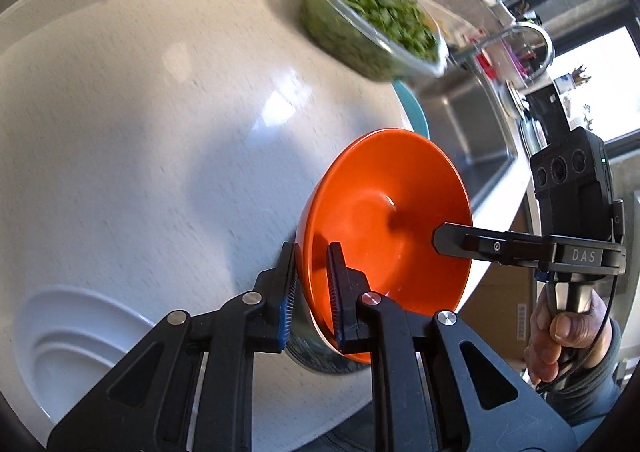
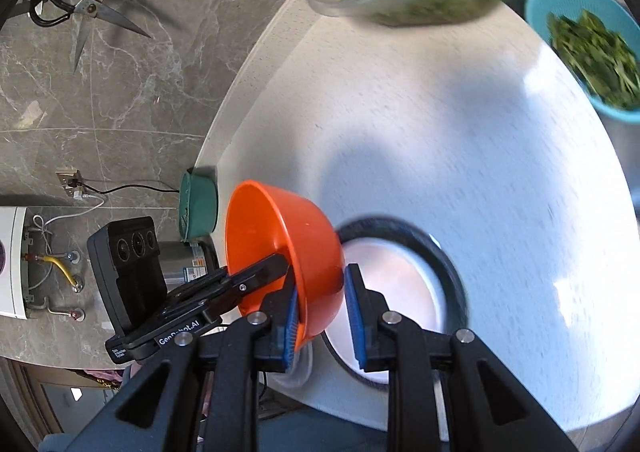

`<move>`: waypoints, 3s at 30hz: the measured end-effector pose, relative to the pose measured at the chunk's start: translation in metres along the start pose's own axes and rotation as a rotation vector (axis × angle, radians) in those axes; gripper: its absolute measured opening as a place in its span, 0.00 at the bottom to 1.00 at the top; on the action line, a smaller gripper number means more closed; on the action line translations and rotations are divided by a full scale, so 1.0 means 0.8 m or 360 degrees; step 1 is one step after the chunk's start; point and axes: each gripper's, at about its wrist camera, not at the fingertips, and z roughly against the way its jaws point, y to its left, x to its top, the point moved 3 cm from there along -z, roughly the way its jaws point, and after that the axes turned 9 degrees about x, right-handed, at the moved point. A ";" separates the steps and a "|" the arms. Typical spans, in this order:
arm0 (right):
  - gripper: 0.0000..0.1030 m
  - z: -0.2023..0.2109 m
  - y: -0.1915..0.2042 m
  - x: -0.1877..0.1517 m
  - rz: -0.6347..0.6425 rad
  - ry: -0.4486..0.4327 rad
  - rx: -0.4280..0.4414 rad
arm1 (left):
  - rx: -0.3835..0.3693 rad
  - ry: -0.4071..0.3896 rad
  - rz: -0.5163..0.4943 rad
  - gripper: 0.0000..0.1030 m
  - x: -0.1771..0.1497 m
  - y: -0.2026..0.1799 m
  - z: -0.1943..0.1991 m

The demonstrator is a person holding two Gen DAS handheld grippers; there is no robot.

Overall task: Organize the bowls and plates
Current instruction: 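Lift the orange bowl with the left gripper over the white bowl, then lower the orange bowl into the white bowl and open the left gripper, then close the left gripper on the bowl stack rim while the right gripper grips the opposite rim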

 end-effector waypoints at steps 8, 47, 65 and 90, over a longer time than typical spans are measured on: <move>0.24 0.014 -0.035 -0.044 -0.0105 0.0003 0.0000 | -0.0011 0.0082 -0.0032 0.12 -0.047 -0.024 -0.023; 0.23 -0.016 -0.026 -0.049 0.0321 0.0098 -0.0564 | -0.0138 -0.0028 -0.0064 0.86 -0.055 -0.050 -0.028; 0.67 0.022 0.021 -0.053 0.0434 -0.0064 -0.0563 | -0.0166 -0.0229 0.0099 0.98 -0.058 0.001 0.028; 0.51 -0.016 -0.040 0.052 0.0830 0.0691 -0.0278 | 0.0660 -0.0446 0.0981 0.91 -0.219 -0.008 0.015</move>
